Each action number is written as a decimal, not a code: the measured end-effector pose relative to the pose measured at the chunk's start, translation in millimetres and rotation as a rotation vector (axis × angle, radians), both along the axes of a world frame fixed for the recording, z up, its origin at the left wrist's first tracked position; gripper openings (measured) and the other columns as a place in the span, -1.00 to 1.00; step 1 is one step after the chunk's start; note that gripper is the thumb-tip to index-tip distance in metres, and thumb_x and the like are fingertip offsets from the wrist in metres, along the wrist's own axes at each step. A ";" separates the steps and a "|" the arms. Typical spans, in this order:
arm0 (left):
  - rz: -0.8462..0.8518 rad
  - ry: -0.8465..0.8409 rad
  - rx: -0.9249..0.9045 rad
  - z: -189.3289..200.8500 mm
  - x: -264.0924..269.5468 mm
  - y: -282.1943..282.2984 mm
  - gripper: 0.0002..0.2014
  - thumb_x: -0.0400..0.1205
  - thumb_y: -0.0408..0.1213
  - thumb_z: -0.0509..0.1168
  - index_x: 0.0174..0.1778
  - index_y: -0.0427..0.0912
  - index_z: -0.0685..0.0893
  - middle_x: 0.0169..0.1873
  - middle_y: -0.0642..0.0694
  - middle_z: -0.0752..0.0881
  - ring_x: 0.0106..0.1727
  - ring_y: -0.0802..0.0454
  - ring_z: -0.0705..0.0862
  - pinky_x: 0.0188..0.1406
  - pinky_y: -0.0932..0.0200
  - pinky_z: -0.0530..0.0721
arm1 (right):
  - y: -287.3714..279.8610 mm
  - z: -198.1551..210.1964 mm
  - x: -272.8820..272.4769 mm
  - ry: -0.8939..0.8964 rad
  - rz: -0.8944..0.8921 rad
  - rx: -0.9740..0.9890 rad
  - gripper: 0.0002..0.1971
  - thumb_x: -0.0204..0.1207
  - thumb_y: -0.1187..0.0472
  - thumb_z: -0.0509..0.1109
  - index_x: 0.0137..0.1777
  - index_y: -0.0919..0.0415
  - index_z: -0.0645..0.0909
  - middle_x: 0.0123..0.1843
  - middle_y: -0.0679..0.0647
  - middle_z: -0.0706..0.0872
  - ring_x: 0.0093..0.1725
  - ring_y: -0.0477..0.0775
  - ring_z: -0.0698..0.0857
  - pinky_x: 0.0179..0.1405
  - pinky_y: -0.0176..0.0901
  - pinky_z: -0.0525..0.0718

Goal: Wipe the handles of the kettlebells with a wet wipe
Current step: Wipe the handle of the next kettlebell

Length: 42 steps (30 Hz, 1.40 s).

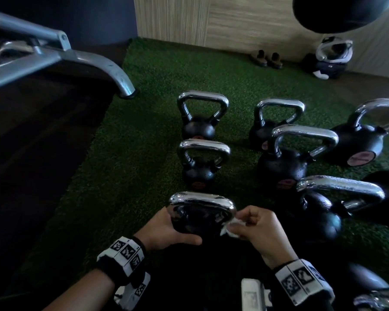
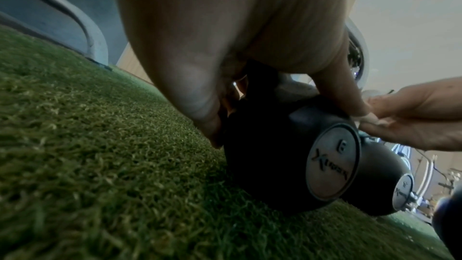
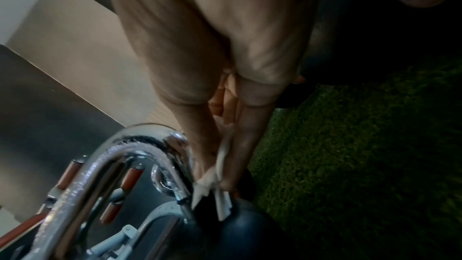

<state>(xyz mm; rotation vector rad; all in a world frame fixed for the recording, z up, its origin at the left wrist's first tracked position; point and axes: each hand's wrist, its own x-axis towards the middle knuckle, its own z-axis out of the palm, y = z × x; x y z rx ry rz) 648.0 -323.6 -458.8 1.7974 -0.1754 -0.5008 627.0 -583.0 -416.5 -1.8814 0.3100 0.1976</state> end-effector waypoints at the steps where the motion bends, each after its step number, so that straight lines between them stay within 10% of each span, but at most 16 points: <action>1: -0.011 -0.006 0.007 2.0 -0.1 -0.7 -0.25 0.33 -0.27 0.77 0.43 0.13 0.65 0.31 0.20 0.79 0.40 0.25 0.71 0.57 -0.02 0.58 | -0.3 -2.2 -2.0 0.000 -0.005 0.001 -0.72 0.21 0.44 0.77 -0.30 0.09 0.78 -0.35 0.04 0.83 -0.34 -0.02 0.73 -0.17 0.03 0.77; 5: -0.202 0.020 0.113 16.7 7.2 11.0 -0.33 0.43 -0.43 0.68 0.32 0.26 0.61 0.21 0.40 0.77 0.30 0.45 0.68 0.37 0.39 0.60 | -6.3 11.9 -7.5 -0.093 -0.030 -0.062 -0.73 0.29 0.36 0.75 -0.21 -0.02 0.81 -0.28 0.02 0.88 -0.28 -0.07 0.78 -0.20 -0.12 0.73; 9: -0.203 -0.008 0.072 19.6 24.1 39.0 -0.34 0.60 -0.67 0.33 0.59 -0.06 0.51 0.36 0.09 0.77 0.42 0.16 0.69 0.44 0.14 0.59 | -2.9 52.7 -9.4 -0.333 -0.080 -0.002 -0.73 0.33 0.36 0.72 -0.11 -0.02 0.82 -0.19 0.03 0.90 -0.22 -0.04 0.83 -0.10 -0.04 0.74; 15: 0.362 -0.222 -0.204 97.9 30.6 32.2 -0.77 0.79 -0.31 0.28 0.29 -0.09 0.78 0.16 -0.03 0.87 0.28 0.02 0.81 0.30 0.12 0.77 | 36.0 105.6 -3.3 -0.538 0.161 0.013 -0.78 0.31 0.23 0.76 -0.13 -0.03 0.82 -0.20 0.00 0.89 -0.28 0.16 0.79 -0.18 0.07 0.75; 24: 0.070 0.062 -0.420 142.1 0.8 -1.9 -0.52 0.68 0.01 0.21 0.24 -0.27 0.84 0.11 -0.46 0.82 0.03 -0.10 0.83 0.22 0.02 0.82 | 61.3 107.3 13.2 -0.692 0.262 -0.134 -0.76 0.23 0.13 0.78 -0.13 -0.14 0.87 -0.27 -0.06 0.72 -0.30 -0.04 0.66 -0.26 -0.35 0.52; 28: 0.061 0.048 -0.475 133.7 -0.8 -10.3 -0.61 0.68 -0.15 0.30 0.36 -0.23 0.78 0.21 -0.21 0.85 0.26 -0.07 0.80 0.24 0.14 0.80 | 59.6 101.2 9.6 -0.720 0.157 -0.073 -0.61 0.23 0.14 0.80 -0.03 -0.06 0.69 -0.31 -0.02 0.79 -0.39 -0.02 0.68 -0.35 -0.21 0.61; 36: 0.168 -0.856 0.123 115.7 -12.1 -13.3 -0.62 0.72 -0.21 0.43 0.47 -0.15 0.71 0.26 0.11 0.81 0.28 0.33 0.75 0.29 0.28 0.72 | -4.6 18.5 -9.1 -0.346 0.204 -0.075 -0.42 0.26 0.19 0.69 0.27 -0.17 0.62 0.05 -0.07 0.79 0.06 0.02 0.79 0.08 -0.14 0.74; 39: 0.063 -0.900 0.295 97.5 -14.8 -21.7 -0.65 0.77 -0.09 0.38 0.45 -0.09 0.74 0.33 0.11 0.77 0.33 0.28 0.73 0.41 0.10 0.69 | -3.0 -10.0 -10.3 -0.128 0.340 -0.217 -0.29 0.14 -0.14 0.81 0.30 -0.31 0.61 0.15 -0.34 0.80 0.18 -0.29 0.76 0.25 -0.36 0.67; 42: 0.019 -0.958 0.428 81.4 -20.5 -30.4 -0.65 0.77 -0.05 0.31 0.40 -0.10 0.77 0.30 0.10 0.79 0.30 0.24 0.74 0.51 -0.02 0.62 | 12.6 -21.0 -6.0 -0.084 0.275 -0.128 -0.41 0.12 -0.20 0.79 0.18 -0.37 0.69 0.09 -0.29 0.85 0.12 -0.27 0.79 0.32 -0.02 0.72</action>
